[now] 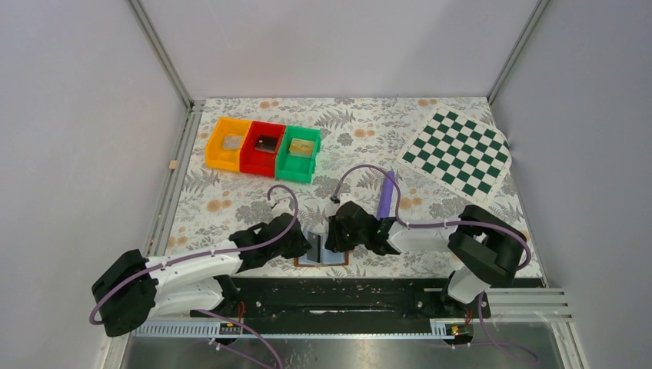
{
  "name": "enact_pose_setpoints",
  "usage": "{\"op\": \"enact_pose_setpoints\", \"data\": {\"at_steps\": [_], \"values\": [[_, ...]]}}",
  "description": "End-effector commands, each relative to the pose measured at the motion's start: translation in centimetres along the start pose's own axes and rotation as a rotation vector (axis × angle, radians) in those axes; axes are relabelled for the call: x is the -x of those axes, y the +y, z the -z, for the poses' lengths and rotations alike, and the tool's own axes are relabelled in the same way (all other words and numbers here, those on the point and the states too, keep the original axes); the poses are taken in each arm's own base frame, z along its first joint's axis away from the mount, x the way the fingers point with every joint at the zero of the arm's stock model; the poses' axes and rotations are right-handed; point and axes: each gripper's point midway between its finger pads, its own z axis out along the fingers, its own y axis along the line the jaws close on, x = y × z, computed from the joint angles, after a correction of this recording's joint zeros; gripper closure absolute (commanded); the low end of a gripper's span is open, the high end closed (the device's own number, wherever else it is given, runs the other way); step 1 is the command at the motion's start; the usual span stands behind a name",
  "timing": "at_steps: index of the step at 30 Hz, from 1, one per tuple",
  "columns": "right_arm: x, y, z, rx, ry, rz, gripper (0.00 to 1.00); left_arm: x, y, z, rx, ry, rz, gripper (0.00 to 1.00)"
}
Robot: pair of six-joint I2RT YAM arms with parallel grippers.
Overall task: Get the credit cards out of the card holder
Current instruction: Remove the credit card from the card holder.
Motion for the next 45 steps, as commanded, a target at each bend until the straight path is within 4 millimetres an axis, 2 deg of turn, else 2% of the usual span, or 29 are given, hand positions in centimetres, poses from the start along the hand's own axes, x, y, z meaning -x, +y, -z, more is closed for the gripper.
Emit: {"op": "enact_pose_setpoints", "data": {"at_steps": [1, 5, 7, 11, 14, 18, 25, 32, 35, 38, 45], "values": [[-0.7, -0.8, 1.3, -0.031, 0.051, 0.06, 0.76, -0.6, 2.1, 0.4, 0.058, 0.024, -0.049, 1.0], [1.3, 4.3, 1.9, 0.168, -0.002, -0.141, 0.73, -0.6, 1.4, 0.7, 0.027, 0.025, -0.028, 1.0], [2.6, 6.3, 2.0, 0.248, -0.039, -0.239, 0.72, -0.5, 1.3, 0.8, 0.022, 0.024, -0.019, 1.0], [3.7, 7.6, 1.1, 0.274, -0.063, -0.334, 0.76, -0.6, 1.3, 0.6, 0.027, 0.031, -0.017, 1.0], [3.8, 7.1, 0.0, 0.233, -0.065, -0.357, 0.78, -0.7, 1.2, 0.5, 0.029, 0.037, -0.018, 1.0], [2.7, 5.4, -1.3, 0.144, -0.049, -0.386, 0.8, -0.7, 1.3, 0.5, 0.035, 0.035, -0.017, 1.0], [1.6, 2.0, -1.3, -0.006, -0.08, -0.339, 0.8, -0.7, 1.9, 0.4, 0.065, 0.033, -0.021, 1.0], [-1.3, -1.8, -2.1, -0.142, -0.006, -0.223, 0.78, -0.7, 3.7, 0.4, 0.136, 0.019, -0.035, 1.0], [-1.4, -2.3, -1.8, -0.149, -0.005, -0.178, 0.78, -1.0, 4.3, 0.2, 0.147, 0.021, -0.031, 1.0], [-1.3, -1.8, -1.7, -0.121, 0.006, -0.116, 0.77, -1.3, 4.7, 0.1, 0.156, 0.024, -0.031, 1.0], [-1.6, -2.1, -1.5, -0.119, 0.04, -0.002, 0.77, -1.2, 6.3, 0.2, 0.222, 0.023, -0.046, 1.0]]}}
